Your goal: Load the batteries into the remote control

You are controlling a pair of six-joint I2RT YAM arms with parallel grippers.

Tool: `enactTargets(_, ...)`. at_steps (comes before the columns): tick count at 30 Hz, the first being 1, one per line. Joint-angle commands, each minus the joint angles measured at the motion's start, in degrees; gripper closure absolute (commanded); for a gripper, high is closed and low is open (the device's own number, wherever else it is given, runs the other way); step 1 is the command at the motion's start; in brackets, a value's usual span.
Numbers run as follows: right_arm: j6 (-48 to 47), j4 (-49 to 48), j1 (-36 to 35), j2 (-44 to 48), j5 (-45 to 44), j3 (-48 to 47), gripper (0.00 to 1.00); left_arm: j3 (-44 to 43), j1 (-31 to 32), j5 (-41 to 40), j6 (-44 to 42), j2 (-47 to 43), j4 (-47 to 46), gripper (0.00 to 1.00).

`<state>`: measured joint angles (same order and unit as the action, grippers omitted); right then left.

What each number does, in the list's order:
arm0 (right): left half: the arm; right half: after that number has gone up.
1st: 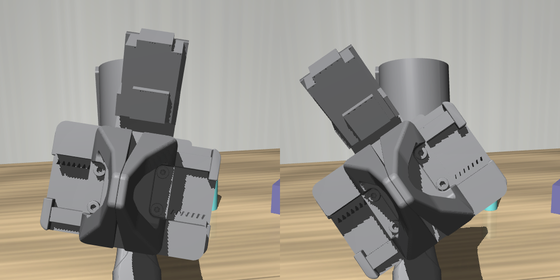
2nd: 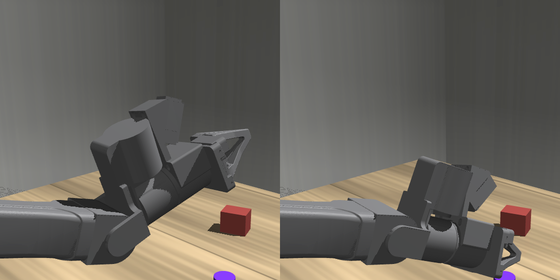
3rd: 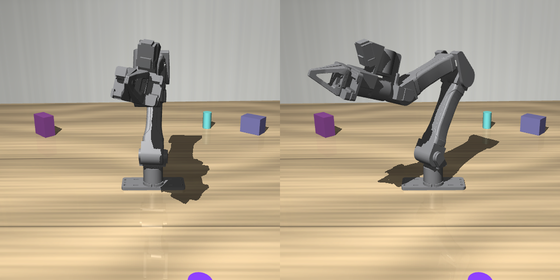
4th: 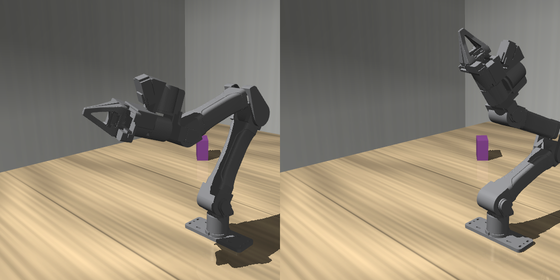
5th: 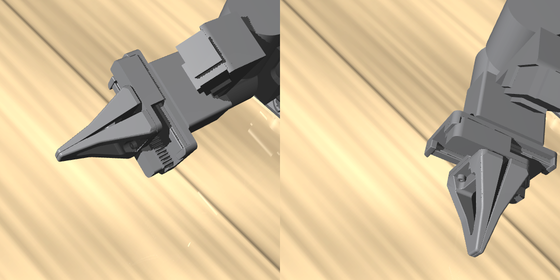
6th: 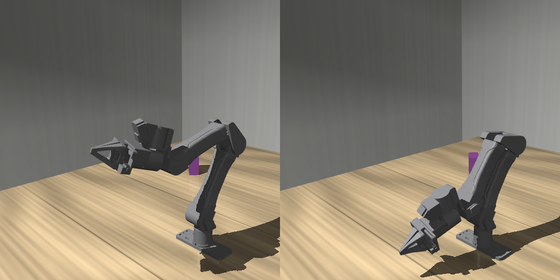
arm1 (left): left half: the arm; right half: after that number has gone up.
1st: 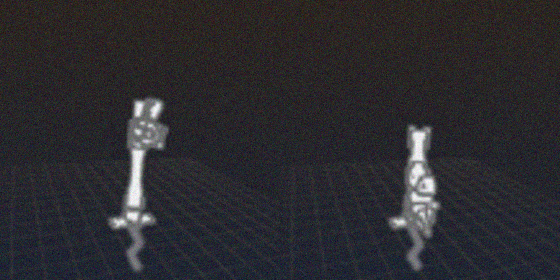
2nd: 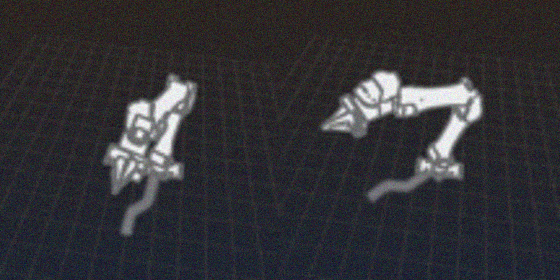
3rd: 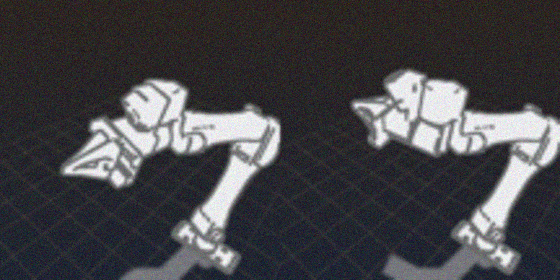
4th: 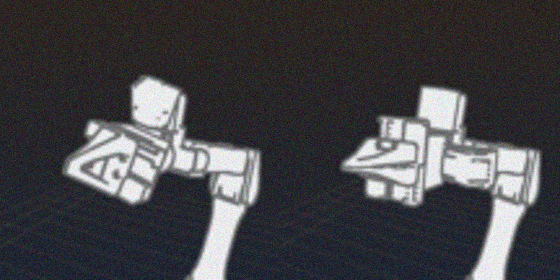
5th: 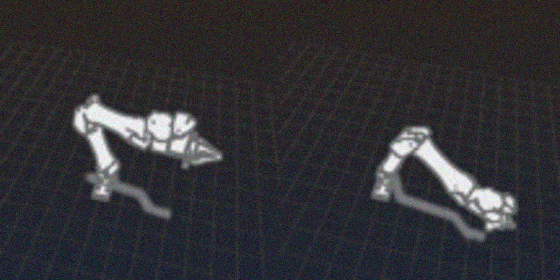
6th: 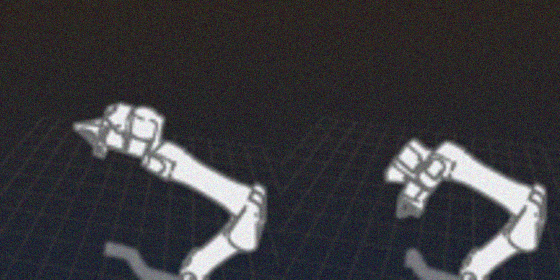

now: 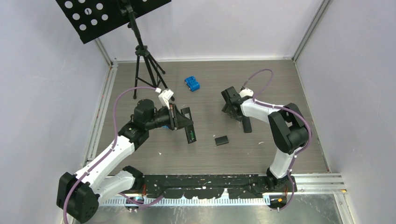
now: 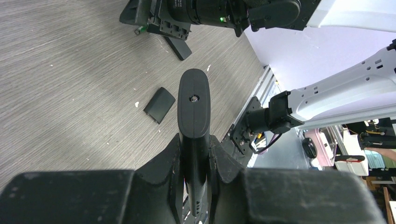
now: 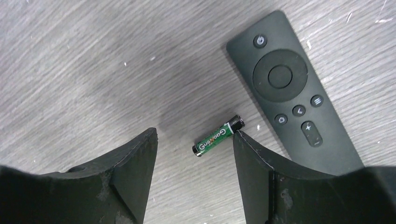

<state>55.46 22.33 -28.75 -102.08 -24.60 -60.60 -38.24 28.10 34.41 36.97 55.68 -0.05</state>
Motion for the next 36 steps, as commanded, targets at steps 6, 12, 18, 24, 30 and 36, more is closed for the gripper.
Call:
enactTargets(6, -0.07, 3.57, 1.76, -6.33, -2.53, -1.75, 0.41, -1.73, -0.24, -0.32, -0.83, -0.98, -1.11, 1.00)
enactTargets(12, -1.11, 4.21, 1.77, -7.22, -3.97, -1.29, 0.68, -1.55, -0.24, -0.24, -0.32, -0.60, -1.78, 1.00)
enactTargets(18, -5.48, 3.43, 1.70, -6.03, -2.31, 0.04, 0.88, -1.16, -0.24, 0.62, 1.91, 1.75, -4.60, 1.00)
enactTargets(24, -11.10, -0.62, -0.41, 1.71, -0.36, 3.96, 0.93, -0.33, -0.24, 2.50, 7.30, 6.53, -11.60, 1.00)
enactTargets(30, -13.72, -2.03, -7.48, 17.29, -2.95, 6.92, 0.93, -0.31, -0.15, 5.05, 14.58, 14.26, -21.40, 1.00)
enactTargets(36, -17.66, -12.73, -19.09, 37.17, -5.58, 14.01, 0.92, -1.28, -0.06, 5.12, 15.75, 17.31, -24.04, 1.00)
